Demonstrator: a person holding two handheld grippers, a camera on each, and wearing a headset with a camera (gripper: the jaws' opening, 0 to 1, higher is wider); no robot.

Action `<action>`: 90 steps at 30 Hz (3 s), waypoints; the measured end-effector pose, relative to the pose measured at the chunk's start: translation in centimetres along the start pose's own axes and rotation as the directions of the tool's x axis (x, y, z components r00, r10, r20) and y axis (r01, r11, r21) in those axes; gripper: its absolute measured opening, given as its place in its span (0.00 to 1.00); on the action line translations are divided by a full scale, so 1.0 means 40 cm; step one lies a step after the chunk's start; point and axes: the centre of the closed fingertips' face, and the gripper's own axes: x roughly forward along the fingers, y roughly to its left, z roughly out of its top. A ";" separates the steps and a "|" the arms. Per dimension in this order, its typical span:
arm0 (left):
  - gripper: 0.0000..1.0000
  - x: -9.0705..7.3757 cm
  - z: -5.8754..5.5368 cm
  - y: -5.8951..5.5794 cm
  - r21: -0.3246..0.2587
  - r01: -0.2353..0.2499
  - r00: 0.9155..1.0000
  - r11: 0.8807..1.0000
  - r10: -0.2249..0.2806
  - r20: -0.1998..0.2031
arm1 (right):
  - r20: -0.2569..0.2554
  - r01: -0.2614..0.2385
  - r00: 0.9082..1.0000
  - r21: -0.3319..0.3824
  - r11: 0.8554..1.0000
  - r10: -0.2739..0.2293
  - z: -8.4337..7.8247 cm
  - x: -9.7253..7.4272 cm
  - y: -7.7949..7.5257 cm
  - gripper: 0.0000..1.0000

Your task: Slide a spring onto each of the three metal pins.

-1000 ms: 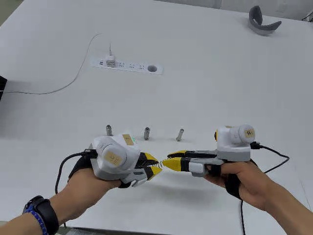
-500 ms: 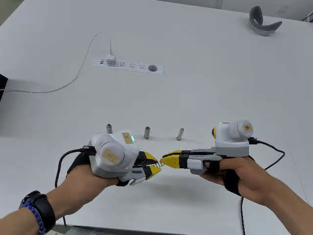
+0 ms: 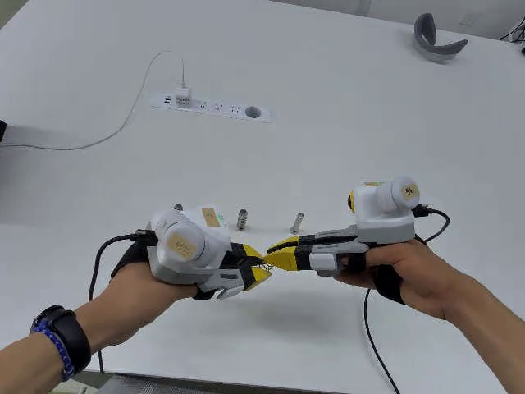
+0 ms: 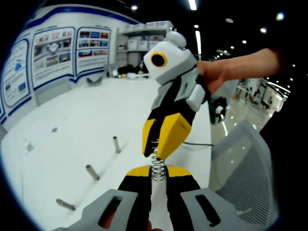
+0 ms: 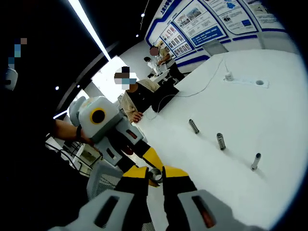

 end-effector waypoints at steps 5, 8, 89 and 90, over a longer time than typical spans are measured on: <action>0.09 -0.006 0.008 0.003 -0.010 0.003 1.000 1.000 -0.003 0.013 | -0.051 0.002 0.999 -0.072 0.997 -0.006 0.009 0.002 0.010 0.13; 0.09 -0.010 0.014 0.004 -0.009 0.005 1.000 1.000 -0.005 0.019 | -0.081 0.001 0.997 -0.115 0.993 -0.010 0.010 0.001 0.020 0.13; 0.31 -0.062 -0.100 0.085 -0.168 -0.152 0.987 0.974 0.157 0.020 | -0.316 0.200 0.900 -0.311 0.929 -0.300 -0.023 -0.131 -0.219 0.12; 0.32 -0.066 -0.104 0.092 -0.175 -0.161 0.986 0.971 0.167 0.019 | -0.315 0.206 0.898 -0.317 0.926 -0.308 -0.023 -0.130 -0.228 0.12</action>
